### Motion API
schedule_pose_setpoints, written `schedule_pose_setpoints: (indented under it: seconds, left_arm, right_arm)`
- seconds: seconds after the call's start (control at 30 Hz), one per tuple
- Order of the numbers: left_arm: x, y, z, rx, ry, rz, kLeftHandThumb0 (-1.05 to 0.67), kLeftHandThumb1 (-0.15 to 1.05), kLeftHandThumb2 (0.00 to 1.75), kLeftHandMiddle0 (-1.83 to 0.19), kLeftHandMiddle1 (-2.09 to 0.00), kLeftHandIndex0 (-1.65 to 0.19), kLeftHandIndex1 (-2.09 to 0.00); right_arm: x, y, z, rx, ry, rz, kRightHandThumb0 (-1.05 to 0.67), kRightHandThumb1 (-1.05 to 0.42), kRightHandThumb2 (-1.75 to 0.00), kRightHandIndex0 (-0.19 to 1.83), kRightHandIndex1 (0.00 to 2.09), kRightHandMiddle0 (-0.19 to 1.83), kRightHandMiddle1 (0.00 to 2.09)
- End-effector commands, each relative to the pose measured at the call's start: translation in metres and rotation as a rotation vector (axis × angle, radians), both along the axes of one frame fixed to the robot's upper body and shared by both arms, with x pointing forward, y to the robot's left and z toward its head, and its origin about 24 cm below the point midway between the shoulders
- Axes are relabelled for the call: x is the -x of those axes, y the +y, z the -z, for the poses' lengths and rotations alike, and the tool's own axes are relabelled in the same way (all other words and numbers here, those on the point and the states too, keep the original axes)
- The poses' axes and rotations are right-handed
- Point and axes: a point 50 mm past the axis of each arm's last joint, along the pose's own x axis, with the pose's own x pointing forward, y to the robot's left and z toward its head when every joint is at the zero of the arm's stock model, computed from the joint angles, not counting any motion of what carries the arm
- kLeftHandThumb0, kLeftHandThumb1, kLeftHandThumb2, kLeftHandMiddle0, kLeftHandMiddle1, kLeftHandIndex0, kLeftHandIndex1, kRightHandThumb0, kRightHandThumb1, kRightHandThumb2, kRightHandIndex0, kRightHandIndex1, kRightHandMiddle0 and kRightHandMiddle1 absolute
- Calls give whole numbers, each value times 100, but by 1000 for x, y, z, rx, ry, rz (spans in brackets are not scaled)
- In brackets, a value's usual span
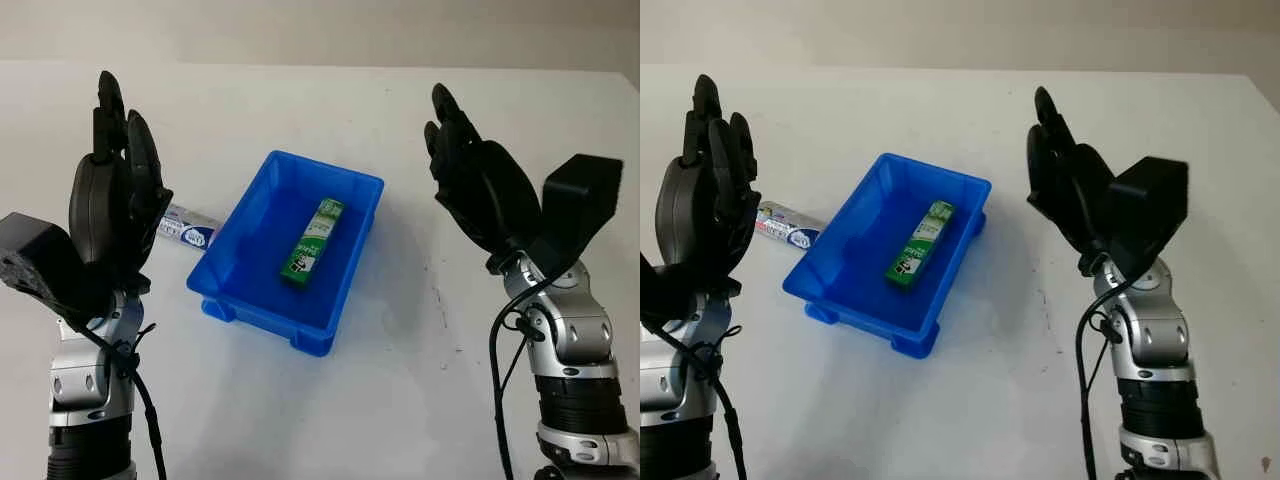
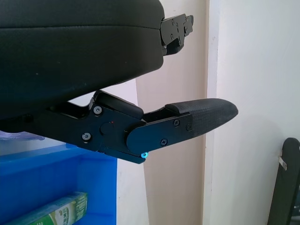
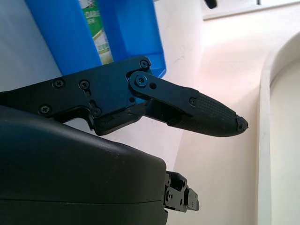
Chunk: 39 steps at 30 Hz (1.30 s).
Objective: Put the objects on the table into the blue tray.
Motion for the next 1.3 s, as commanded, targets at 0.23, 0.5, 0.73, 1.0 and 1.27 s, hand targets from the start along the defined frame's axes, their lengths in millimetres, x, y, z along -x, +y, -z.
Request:
schedule_pose_setpoints:
  seconds: [0.23, 0.5, 0.73, 1.0, 1.27]
  left_arm:
    - [2, 8, -6, -21, -18, -1, -79, 105, 65, 19, 0, 19, 0]
    - [5, 20, -6, -55, 11, 3, -80, 105, 63, 19, 0, 19, 0]
    - [13, 54, -22, -207, -8, 52, -78, 105, 59, 19, 0, 19, 0]
    - [16, 91, -66, -472, 45, 122, -75, 101, 19, 17, -5, 18, -4]
    - [0, 99, -105, -890, 153, 8, -63, 77, 2, 14, -6, 9, -8]
  right_arm:
    - [-3, 5, 0, -127, -10, 37, -83, -105, -83, -19, 0, -19, 0]
    - [-4, 4, 2, -140, -14, 45, -83, -105, -82, -19, 0, -19, 0]
    - [-5, 4, 3, -160, -14, 38, -83, -105, -80, -19, 0, -19, 0]
    - [-6, 3, 5, -174, -8, 35, -83, -105, -78, -19, 0, -19, 0]
    - [-5, -2, 6, -174, -1, 53, -83, -105, -77, -19, 0, -19, 0]
